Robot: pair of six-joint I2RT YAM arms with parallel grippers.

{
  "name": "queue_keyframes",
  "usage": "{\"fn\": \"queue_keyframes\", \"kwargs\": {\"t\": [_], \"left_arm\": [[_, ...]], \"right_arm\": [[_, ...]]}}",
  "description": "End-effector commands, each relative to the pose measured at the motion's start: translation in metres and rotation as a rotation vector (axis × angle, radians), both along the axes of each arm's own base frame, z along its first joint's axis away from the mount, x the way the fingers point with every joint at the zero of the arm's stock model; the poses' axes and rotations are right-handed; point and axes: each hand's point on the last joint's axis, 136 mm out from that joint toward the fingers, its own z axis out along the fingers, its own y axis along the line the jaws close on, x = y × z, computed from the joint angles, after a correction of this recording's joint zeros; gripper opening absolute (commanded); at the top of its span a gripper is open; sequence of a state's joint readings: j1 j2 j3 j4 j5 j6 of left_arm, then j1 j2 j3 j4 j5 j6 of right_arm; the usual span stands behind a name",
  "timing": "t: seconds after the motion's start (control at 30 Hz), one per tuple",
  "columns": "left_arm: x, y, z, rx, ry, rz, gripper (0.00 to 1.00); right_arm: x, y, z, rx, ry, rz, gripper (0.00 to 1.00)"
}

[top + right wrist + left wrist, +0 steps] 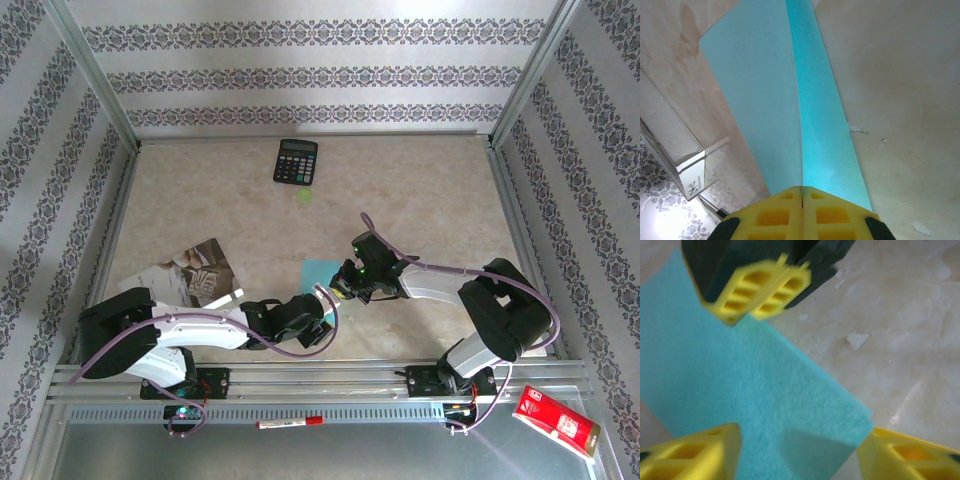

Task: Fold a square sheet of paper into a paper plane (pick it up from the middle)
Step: Fold the triangle a second time at the center of the table.

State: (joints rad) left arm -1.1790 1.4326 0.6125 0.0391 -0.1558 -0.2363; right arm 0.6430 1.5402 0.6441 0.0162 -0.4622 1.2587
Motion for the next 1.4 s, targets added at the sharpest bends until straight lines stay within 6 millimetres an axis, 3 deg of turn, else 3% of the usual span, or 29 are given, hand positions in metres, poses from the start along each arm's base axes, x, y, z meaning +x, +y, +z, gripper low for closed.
{"fn": "queue_keyframes", "kwargs": {"t": [0.0, 0.37, 0.5, 0.6, 0.77, 0.93, 1.03, 1.13, 1.3, 1.37], "left_arm": [[-0.001, -0.007, 0.005, 0.019, -0.023, -0.032, 0.48], [0.0, -0.01, 0.011, -0.014, 0.016, -0.015, 0.0], [0.0, -0.017, 0.018, -0.121, 0.138, 0.001, 0.0], [0.001, -0.025, 0.026, -0.235, 0.27, 0.014, 0.0], [0.007, -0.037, 0.038, -0.438, 0.478, 0.035, 0.0], [0.02, -0.032, 0.038, -0.575, 0.594, 0.081, 0.0], [0.019, -0.028, 0.032, -0.591, 0.631, 0.099, 0.0], [0.018, -0.022, 0.025, -0.61, 0.658, 0.128, 0.0], [0.021, -0.01, 0.016, -0.635, 0.677, 0.172, 0.0], [0.022, -0.007, 0.015, -0.644, 0.682, 0.176, 0.0]], "right_arm": [[0.002, -0.002, -0.002, -0.002, 0.028, -0.006, 0.0], [0.002, -0.003, -0.004, -0.009, 0.022, 0.001, 0.01], [0.004, -0.007, 0.001, 0.0, -0.003, 0.01, 0.18], [0.007, -0.023, 0.011, -0.003, -0.057, 0.023, 0.32], [0.014, -0.061, 0.032, -0.047, -0.169, 0.045, 0.4], [0.022, -0.058, 0.047, -0.076, -0.244, 0.139, 0.45], [0.031, -0.047, 0.054, -0.092, -0.296, 0.185, 0.42], [0.038, -0.028, 0.053, -0.078, -0.309, 0.231, 0.24], [0.042, -0.002, 0.037, -0.093, -0.277, 0.294, 0.06], [0.044, 0.002, 0.029, -0.104, -0.265, 0.297, 0.04]]}}
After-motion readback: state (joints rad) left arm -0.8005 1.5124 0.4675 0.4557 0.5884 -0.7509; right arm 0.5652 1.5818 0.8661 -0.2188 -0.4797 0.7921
